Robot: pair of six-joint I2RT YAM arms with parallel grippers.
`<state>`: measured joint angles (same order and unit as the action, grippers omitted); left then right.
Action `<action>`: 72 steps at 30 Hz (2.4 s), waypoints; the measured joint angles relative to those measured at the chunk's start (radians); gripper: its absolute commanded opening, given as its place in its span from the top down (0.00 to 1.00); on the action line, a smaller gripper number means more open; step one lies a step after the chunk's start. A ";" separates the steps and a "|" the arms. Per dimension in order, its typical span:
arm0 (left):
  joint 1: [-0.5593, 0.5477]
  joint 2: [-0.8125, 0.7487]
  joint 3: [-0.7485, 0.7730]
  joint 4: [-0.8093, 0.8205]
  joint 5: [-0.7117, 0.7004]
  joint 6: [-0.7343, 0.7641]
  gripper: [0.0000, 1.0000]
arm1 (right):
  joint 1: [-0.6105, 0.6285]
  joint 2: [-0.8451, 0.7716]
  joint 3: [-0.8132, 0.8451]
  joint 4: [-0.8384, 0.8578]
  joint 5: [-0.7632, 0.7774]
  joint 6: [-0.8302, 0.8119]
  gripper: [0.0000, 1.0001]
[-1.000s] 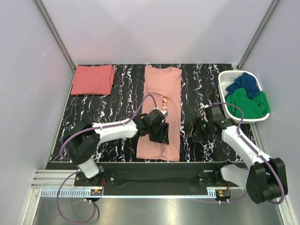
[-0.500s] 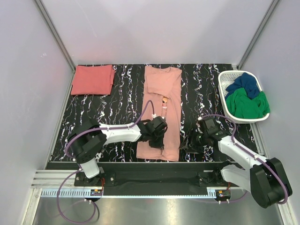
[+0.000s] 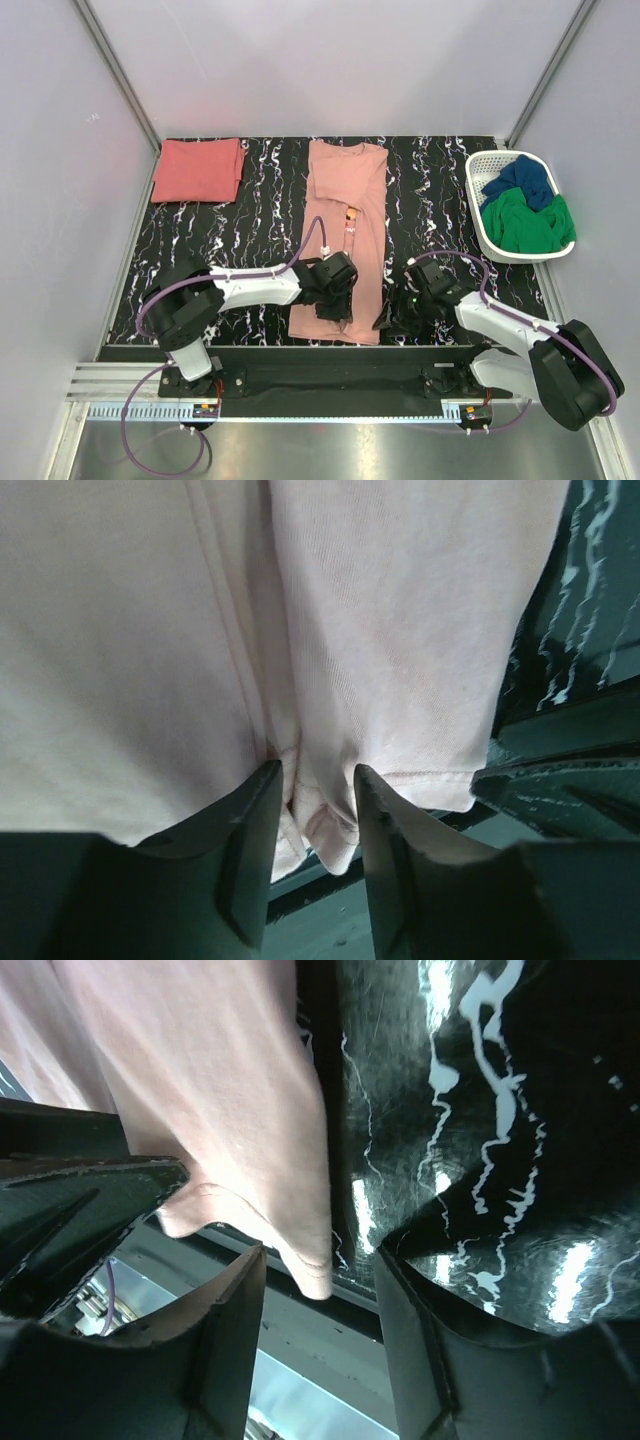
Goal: Fold and stack the t-shirts
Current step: Fold the tshirt
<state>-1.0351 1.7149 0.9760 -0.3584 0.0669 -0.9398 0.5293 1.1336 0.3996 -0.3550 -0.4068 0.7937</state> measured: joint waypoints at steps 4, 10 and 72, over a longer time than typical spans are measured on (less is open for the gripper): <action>0.000 -0.051 0.004 -0.094 -0.017 0.010 0.50 | 0.014 -0.002 -0.002 -0.002 0.021 0.012 0.60; 0.042 -0.269 0.005 -0.204 -0.044 0.067 0.41 | 0.015 -0.050 -0.009 -0.008 0.033 0.026 0.74; 0.235 -0.657 -0.510 0.011 0.167 -0.107 1.00 | 0.065 -0.304 0.107 -0.285 0.127 0.089 1.00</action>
<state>-0.7998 1.0580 0.4664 -0.3477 0.2344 -1.0466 0.5941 0.8299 0.5064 -0.6399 -0.2798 0.8825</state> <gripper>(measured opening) 0.021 0.011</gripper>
